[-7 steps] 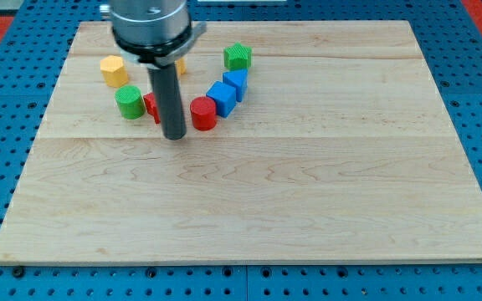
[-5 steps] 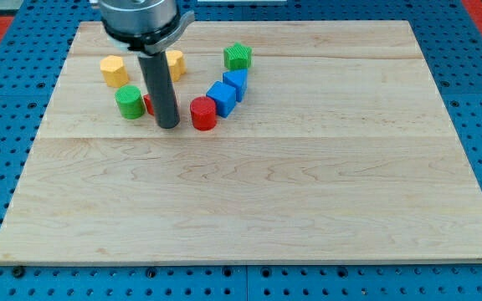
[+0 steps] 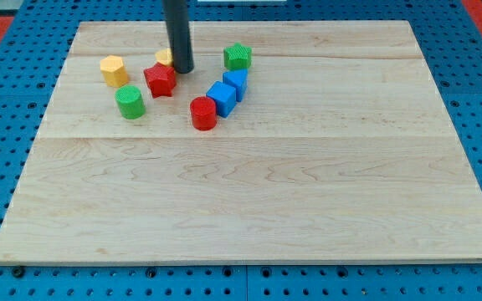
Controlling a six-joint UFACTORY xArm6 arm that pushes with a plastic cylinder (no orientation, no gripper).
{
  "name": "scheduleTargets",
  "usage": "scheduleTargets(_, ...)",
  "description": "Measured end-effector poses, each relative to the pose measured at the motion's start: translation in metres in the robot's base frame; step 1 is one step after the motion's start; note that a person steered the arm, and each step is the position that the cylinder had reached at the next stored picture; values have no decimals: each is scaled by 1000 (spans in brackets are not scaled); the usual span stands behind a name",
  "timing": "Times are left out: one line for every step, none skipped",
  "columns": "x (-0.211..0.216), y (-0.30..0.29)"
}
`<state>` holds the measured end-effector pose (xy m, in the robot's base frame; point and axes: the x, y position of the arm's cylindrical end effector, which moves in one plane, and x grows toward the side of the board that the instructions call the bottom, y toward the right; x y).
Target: Move the red star towards the bottom left
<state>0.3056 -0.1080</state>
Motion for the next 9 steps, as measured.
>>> scheduleTargets(3, -23)
scheduleTargets(28, -36)
scheduleTargets(77, -31)
scheduleTargets(124, -19)
scheduleTargets(133, 38)
scheduleTargets(138, 101)
scheduleTargets(120, 59)
scheduleTargets(100, 15)
scheduleTargets(97, -11)
